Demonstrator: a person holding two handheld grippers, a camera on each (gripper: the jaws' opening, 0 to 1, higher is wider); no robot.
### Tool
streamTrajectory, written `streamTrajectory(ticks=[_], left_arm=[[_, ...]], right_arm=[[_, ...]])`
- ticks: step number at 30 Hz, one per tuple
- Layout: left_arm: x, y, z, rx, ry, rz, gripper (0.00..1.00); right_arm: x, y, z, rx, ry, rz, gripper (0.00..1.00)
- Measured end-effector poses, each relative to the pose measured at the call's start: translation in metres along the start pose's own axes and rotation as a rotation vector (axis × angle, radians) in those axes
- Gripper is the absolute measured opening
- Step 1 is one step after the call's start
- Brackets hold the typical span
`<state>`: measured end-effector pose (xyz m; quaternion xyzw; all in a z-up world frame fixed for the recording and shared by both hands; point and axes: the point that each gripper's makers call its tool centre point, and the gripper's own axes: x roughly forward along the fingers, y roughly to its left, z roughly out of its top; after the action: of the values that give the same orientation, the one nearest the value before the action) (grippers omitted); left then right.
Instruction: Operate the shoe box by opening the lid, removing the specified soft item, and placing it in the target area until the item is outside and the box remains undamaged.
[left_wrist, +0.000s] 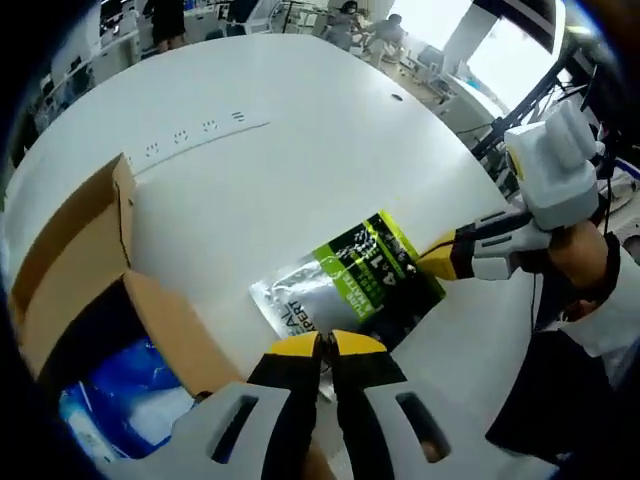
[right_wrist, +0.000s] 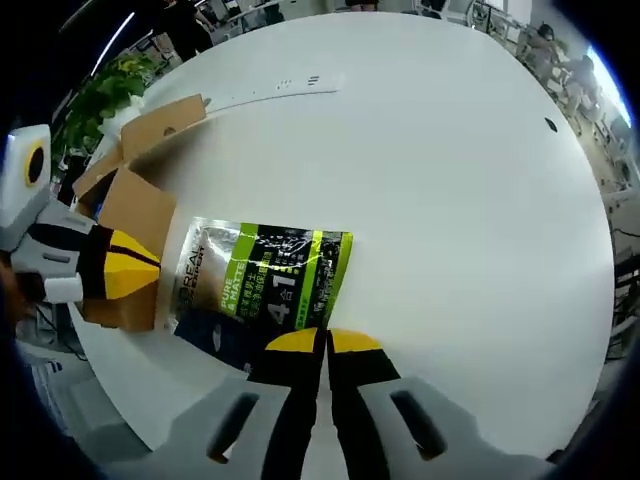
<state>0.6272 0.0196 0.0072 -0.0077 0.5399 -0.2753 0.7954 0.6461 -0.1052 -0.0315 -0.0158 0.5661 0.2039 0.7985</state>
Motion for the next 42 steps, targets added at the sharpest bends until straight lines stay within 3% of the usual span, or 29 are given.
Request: streamTrajectory(ticks=[5, 11, 23, 37, 42], left_arm=[[-0.005, -0.004, 0.005, -0.008, -0.044, -0.034, 0.02], [-0.014, -0.007, 0.011, -0.029, -0.108, -0.081, 0.04], [-0.031, 0.000, 0.008, -0.032, -0.178, -0.112, 0.07], [-0.047, 0.008, 0.011, 0.020, -0.279, -0.117, 0.18], [-0.056, 0.006, 0.010, 0.091, -0.331, -0.109, 0.23]], right_arm=[[-0.005, 0.005, 0.002, -0.020, -0.039, 0.010, 0.11], [-0.014, 0.007, 0.003, -0.047, -0.080, 0.005, 0.17], [-0.027, 0.022, 0.011, -0.108, -0.141, 0.014, 0.22], [-0.036, 0.048, 0.018, -0.188, -0.226, 0.067, 0.30], [-0.042, 0.062, 0.023, -0.222, -0.274, 0.092, 0.33]])
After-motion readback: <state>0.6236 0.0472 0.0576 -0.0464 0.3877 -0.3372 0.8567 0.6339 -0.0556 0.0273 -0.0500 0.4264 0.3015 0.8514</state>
